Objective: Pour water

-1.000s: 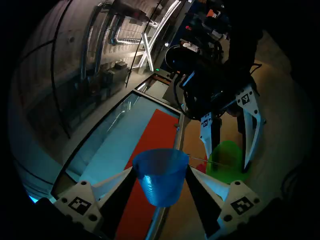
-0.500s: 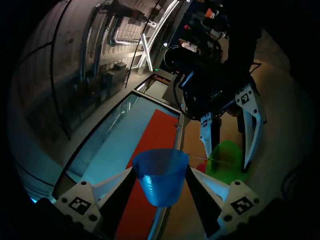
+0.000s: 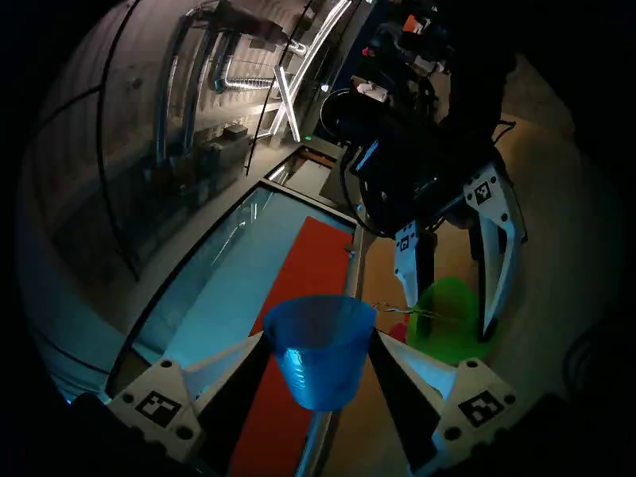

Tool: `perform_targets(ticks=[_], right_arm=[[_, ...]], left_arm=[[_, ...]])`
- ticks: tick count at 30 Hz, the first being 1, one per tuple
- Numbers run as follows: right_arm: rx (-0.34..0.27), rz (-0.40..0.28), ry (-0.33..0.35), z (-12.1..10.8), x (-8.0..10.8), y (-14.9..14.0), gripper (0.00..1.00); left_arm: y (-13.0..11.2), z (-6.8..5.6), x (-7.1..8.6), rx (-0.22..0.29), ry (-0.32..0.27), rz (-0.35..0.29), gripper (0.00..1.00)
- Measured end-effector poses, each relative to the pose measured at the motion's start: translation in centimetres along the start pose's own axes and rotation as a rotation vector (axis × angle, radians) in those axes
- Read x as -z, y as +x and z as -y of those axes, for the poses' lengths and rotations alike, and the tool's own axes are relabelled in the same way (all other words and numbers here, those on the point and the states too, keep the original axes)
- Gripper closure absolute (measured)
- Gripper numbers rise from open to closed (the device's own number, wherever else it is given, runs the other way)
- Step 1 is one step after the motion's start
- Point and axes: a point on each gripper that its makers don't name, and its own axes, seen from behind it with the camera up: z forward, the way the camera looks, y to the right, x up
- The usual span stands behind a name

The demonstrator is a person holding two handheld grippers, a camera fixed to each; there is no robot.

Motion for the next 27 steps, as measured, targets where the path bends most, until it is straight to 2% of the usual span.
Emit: perform_targets(ticks=[17,27], right_arm=[[-0.001,-0.003,0.000,-0.04,0.01,-0.07,0.10],[-0.001,-0.003,-0.001,-0.08,0.01,-0.07,0.10]], left_arm=[[0.16,-0.10,0.02,-0.023,0.000,-0.001,0.16],[0.23,0.31,0.09,-0.038,0.007,-0.001,0.16]])
